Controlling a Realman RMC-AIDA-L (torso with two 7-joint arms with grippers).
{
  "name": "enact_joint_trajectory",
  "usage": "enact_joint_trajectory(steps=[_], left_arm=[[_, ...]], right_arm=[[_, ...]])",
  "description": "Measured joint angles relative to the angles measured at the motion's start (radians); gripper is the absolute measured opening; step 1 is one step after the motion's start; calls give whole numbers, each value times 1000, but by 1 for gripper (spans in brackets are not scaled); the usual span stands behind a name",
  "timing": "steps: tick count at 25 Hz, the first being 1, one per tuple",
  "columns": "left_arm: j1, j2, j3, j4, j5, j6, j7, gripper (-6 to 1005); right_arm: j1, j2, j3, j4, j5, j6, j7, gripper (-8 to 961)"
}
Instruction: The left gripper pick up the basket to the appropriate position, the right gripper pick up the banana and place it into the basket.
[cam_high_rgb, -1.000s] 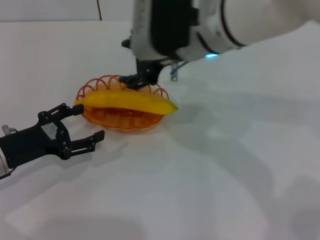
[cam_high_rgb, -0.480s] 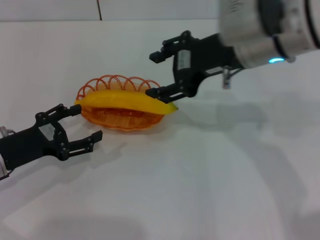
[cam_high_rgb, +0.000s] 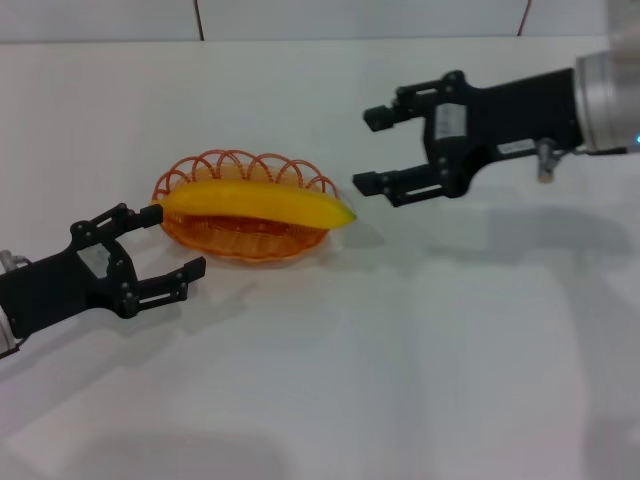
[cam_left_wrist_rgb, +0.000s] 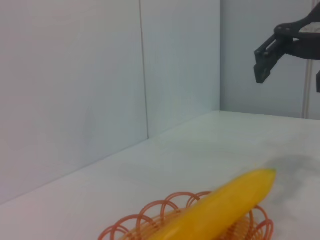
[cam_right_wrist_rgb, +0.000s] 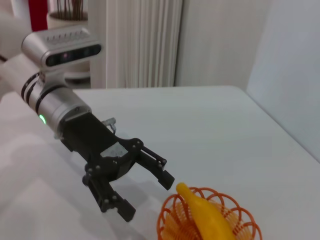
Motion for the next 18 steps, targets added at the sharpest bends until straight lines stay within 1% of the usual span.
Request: enact_joint_trajectory(steps=[3,5,12,18], left_arm=[[0,-1,0,0,-2,1,1,907],[0,-1,0,0,-3,2,3,908],[-1,-1,3,-19,-26,5,37,908],[0,0,2,-22,-27,5,39,908]], right_arm=[[13,-2,75,97,24,-36,-64,743],[16,-4,96,146,30,-37,-93,743],[18,-6,111,292,28,28,-171,742],[16,-9,114,342,0,57,-181,742]])
